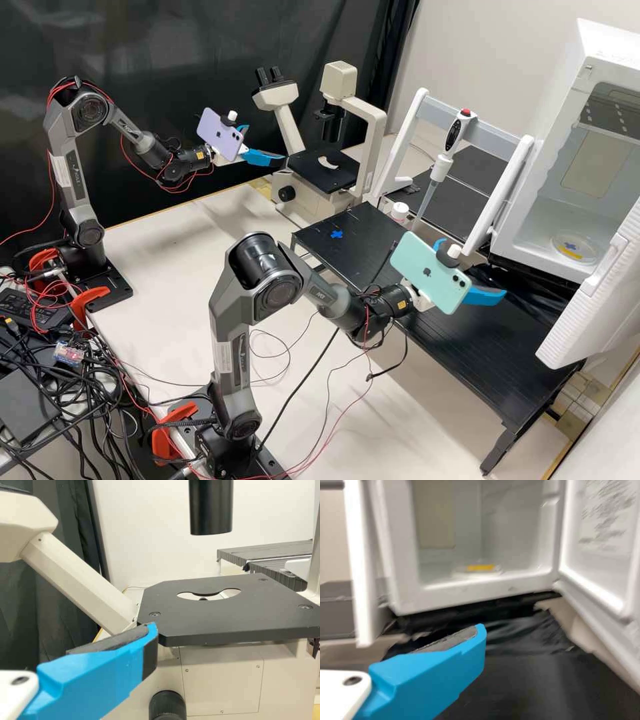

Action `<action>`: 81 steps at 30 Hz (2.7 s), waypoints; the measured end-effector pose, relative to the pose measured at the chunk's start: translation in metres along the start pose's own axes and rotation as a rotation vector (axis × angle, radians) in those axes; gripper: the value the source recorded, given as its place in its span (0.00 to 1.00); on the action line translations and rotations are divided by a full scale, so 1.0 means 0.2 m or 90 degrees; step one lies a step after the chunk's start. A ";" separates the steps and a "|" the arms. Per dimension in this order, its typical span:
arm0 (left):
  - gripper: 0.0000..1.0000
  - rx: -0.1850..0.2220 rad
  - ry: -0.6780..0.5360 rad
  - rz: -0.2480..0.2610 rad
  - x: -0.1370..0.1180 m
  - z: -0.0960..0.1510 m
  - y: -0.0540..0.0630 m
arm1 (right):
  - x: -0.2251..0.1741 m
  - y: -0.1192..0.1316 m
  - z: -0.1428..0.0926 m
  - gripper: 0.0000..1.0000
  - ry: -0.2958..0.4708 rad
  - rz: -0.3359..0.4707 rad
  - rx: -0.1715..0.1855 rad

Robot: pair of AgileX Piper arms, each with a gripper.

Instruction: Move the petri dish to the microscope

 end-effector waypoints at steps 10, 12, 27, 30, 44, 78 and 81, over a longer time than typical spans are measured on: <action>1.00 0.000 0.000 0.000 0.00 0.00 0.00 | 0.22 0.12 0.05 1.00 -0.052 0.041 0.022; 1.00 0.000 0.000 0.000 0.00 0.00 0.00 | 0.26 0.15 0.06 1.00 -0.065 0.050 0.029; 1.00 0.000 0.000 0.000 0.00 0.00 0.00 | 0.57 0.28 0.04 1.00 -0.080 0.074 0.017; 1.00 0.000 0.000 0.000 0.00 0.00 0.00 | 0.65 0.27 0.02 1.00 -0.088 0.075 0.018; 1.00 0.000 0.000 0.000 0.00 0.00 0.00 | 0.92 0.22 0.01 1.00 -0.126 0.053 0.010; 1.00 0.000 0.000 0.000 0.00 0.00 0.00 | 1.13 0.10 -0.03 1.00 -0.105 0.013 -0.033; 1.00 0.000 0.000 0.000 0.00 0.00 0.00 | 1.15 0.08 -0.01 1.00 -0.107 0.009 -0.033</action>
